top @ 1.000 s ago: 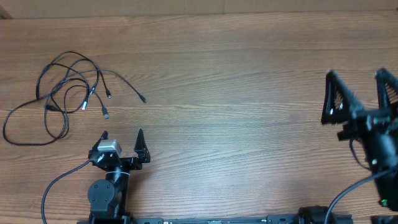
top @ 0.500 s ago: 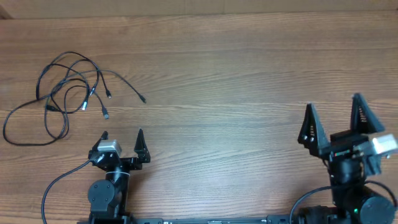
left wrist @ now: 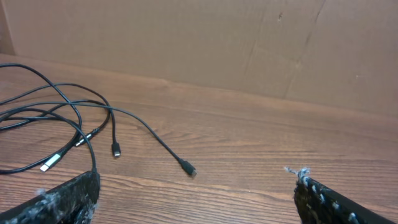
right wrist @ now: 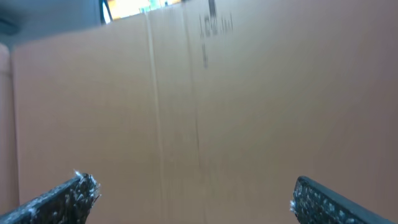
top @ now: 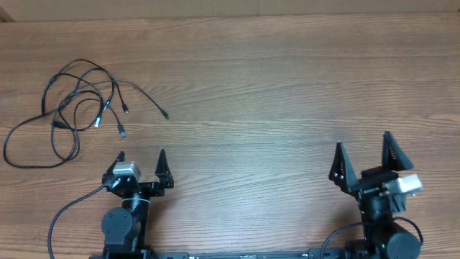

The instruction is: Untangle cables

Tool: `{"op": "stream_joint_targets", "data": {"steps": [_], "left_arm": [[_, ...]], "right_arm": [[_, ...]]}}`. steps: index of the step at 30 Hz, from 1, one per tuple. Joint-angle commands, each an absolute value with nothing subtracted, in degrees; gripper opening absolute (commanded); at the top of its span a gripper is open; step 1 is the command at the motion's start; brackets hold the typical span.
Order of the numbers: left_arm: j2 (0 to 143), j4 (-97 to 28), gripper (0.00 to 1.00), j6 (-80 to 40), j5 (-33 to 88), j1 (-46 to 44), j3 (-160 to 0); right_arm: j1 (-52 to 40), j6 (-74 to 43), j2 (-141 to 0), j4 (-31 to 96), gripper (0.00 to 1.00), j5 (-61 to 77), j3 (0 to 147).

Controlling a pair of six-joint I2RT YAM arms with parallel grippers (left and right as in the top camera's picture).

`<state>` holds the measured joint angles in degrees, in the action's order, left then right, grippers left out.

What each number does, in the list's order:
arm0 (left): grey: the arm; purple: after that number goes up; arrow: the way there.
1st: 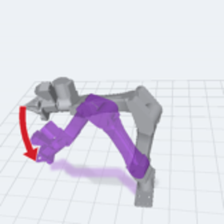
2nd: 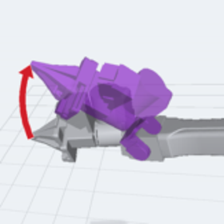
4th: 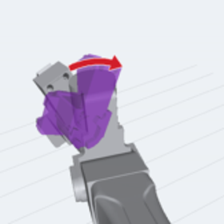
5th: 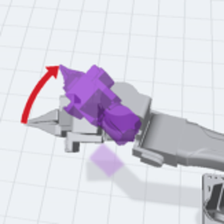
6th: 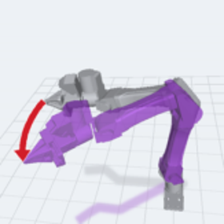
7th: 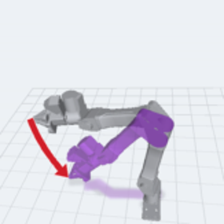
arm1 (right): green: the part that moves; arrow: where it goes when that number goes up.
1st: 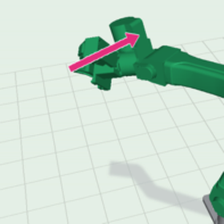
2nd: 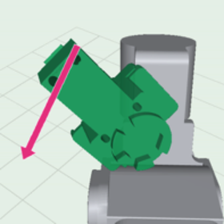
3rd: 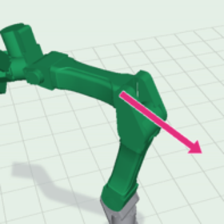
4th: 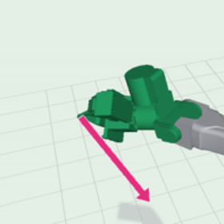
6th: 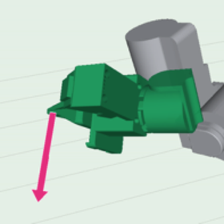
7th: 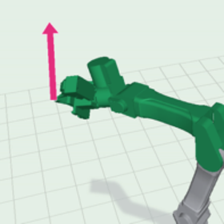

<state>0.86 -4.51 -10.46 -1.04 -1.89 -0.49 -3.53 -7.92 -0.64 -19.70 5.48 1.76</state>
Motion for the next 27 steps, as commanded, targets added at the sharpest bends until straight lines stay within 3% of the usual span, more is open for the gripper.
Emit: {"op": "stream_joint_targets", "data": {"steps": [1,7,15,27], "left_arm": [[0.3,-4.5,1.0,-9.4,-0.4,-1.9,-0.3],[0.3,-4.5,1.0,-9.4,-0.4,-1.9,-0.3],[0.3,-4.5,1.0,-9.4,-0.4,-1.9,-0.3],[0.3,-4.5,1.0,-9.4,-0.4,-1.9,-0.3]], "right_arm": [[-4.4,-11.0,-0.2,-13.3,1.0,3.4,0.4],[-4.5,-11.6,-0.2,4.9,1.0,2.2,0.4],[-5.3,1.1,-0.2,4.8,1.0,2.6,0.4],[-5.4,0.9,-0.2,4.7,1.0,2.6,0.4]]}}
